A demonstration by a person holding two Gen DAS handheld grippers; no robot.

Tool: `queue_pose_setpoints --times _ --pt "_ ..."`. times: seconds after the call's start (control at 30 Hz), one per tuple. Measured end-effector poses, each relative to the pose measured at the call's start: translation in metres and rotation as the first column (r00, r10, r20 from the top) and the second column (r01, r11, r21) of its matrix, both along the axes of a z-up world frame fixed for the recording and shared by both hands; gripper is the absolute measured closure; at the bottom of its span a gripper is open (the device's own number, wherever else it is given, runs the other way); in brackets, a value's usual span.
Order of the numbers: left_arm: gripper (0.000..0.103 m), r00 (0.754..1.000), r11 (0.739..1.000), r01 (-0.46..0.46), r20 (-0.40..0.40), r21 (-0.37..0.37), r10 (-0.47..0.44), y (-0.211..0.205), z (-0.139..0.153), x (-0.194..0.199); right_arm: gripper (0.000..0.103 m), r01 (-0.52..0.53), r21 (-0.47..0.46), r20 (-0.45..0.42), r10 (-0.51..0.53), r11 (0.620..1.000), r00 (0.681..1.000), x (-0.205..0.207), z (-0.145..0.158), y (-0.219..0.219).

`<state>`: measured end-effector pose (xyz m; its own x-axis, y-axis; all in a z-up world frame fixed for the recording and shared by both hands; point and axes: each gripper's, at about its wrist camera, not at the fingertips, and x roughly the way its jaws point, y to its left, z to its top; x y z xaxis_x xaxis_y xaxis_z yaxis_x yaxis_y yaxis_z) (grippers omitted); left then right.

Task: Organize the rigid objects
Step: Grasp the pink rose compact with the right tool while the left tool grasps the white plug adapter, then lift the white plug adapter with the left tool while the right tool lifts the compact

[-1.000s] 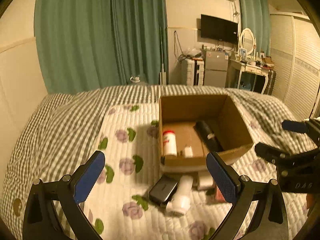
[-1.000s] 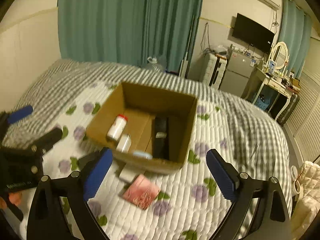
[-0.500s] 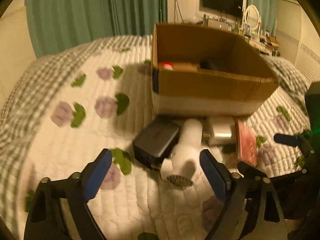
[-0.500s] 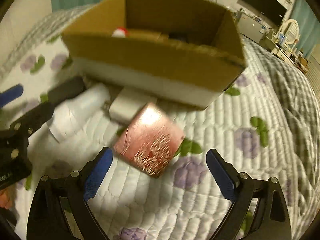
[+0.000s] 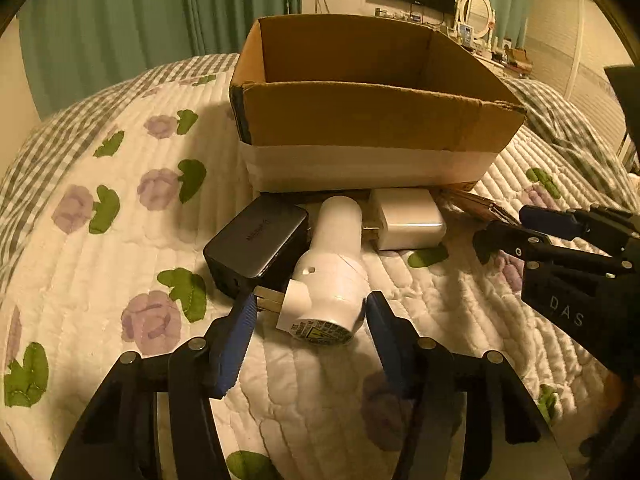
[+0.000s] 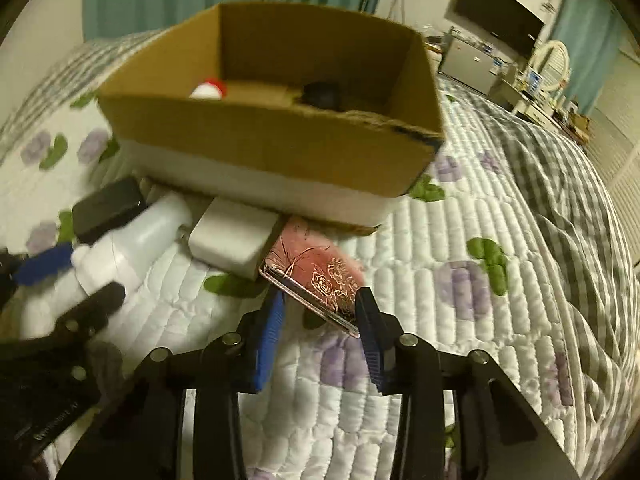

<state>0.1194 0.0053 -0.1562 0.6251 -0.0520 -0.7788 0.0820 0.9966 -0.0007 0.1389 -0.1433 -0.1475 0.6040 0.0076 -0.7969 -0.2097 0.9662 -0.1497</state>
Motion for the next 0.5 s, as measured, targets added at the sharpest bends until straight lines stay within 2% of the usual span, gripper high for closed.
queue_pose_setpoints --times 0.1,0.17,0.33,0.43,0.5 --pt "0.046 1.000 1.000 0.005 -0.004 -0.011 -0.005 0.001 0.002 -0.004 0.072 0.018 0.011 0.006 -0.018 1.000 1.000 -0.002 0.003 -0.009" --pt "0.057 1.000 1.000 0.023 -0.006 -0.012 -0.023 -0.002 0.004 -0.007 0.075 0.024 0.021 0.015 -0.024 1.000 1.000 -0.003 0.006 -0.010" --pt "0.058 0.998 0.998 0.059 -0.012 0.013 -0.059 -0.016 0.002 -0.006 0.078 0.056 0.086 0.011 -0.057 0.995 0.998 -0.002 0.013 -0.024" --pt "0.058 0.995 0.996 0.085 -0.052 0.003 -0.085 -0.023 -0.007 0.006 0.078 0.053 0.089 0.005 -0.054 0.995 0.999 -0.002 0.014 -0.025" --pt "0.058 0.997 0.997 0.057 -0.060 0.058 -0.054 -0.027 -0.016 0.017 0.078 0.047 0.078 0.004 -0.048 0.996 0.999 -0.003 0.012 -0.022"
